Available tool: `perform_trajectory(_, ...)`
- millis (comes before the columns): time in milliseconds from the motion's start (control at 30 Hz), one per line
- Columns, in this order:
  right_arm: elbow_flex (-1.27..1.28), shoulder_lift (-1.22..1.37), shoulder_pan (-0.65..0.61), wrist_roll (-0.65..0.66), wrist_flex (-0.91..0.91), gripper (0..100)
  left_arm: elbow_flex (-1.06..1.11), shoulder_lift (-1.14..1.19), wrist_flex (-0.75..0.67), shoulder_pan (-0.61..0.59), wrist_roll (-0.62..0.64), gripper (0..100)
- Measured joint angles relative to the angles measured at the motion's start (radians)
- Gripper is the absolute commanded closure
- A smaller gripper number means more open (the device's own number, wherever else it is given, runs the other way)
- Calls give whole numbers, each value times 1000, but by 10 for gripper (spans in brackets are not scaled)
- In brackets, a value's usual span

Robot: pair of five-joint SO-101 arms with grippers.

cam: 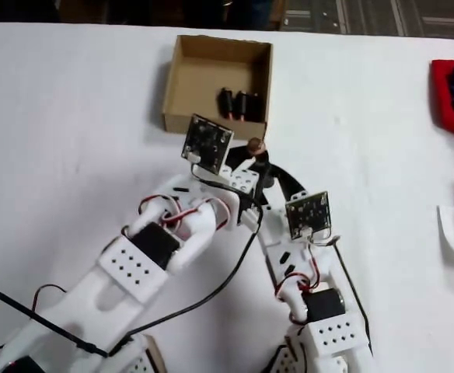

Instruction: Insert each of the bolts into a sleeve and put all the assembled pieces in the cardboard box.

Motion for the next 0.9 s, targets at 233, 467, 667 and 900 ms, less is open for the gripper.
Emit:
perform_trajectory(233, 0, 0, 6, -3, 0, 978, 2, 0, 23, -31, -2, 854)
perform_trajectory(467, -2, 0, 6, -2, 0, 978, 3, 0, 32, -32, -3, 854)
perform_trajectory(667, -2, 0, 6, -2, 0, 978, 3, 0, 32, -35, -3, 854)
perform_trajectory(900, -2, 0, 21, -2, 34, 978, 3, 0, 32, -155, -3, 854)
